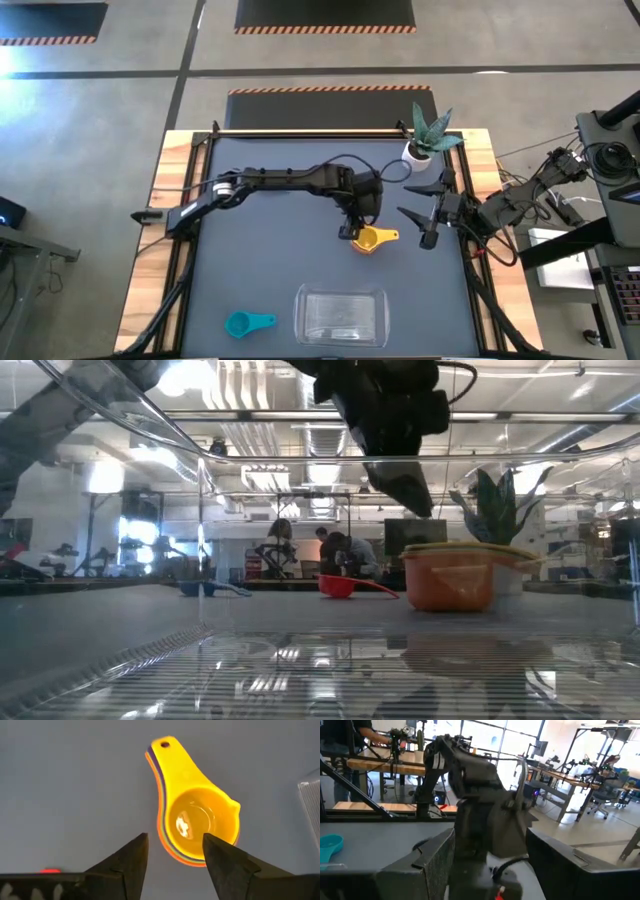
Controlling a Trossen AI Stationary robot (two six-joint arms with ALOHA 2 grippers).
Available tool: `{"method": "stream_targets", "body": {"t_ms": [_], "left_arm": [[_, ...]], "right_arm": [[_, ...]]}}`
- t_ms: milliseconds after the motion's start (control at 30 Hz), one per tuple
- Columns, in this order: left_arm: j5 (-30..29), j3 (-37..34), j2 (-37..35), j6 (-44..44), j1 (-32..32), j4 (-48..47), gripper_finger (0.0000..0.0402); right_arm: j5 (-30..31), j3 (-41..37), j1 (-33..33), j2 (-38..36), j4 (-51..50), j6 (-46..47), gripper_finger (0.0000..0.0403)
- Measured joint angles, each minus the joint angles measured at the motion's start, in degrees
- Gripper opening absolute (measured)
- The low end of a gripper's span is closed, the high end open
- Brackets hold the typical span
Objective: Nest measuring cups in basket
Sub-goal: Stack the light blue measuring cup into the yellow measuring cup
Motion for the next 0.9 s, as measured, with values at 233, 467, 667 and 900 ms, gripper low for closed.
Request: {"method": "stream_targets", "body": {"t_ms": [233, 467, 667, 900], "left_arm": [[5.3, -1.9, -0.3, 0.6, 3.3, 0.1, 0.015], [5.3, -7.2, -5.3, -0.4, 6.6, -0.7, 0.0134], [-0.3, -20.2, -17.1, -0.9, 8.8, 3.8, 0.0125], [-0.7, -48.4, -34.7, -3.4, 13.3, 30.0, 0.0125]], "right_arm": [[0.0, 0.0, 0.0, -0.1, -3.4, 0.9, 0.0233], [0.0, 0.0, 0.0, -0.5, -4.0, 0.7, 0.0233], [0.0, 0.0, 0.0, -1.1, -4.4, 0.7, 0.0233], [0.0, 0.0, 0.0, -1.0, -5.1, 0.8, 0.0233]]}}
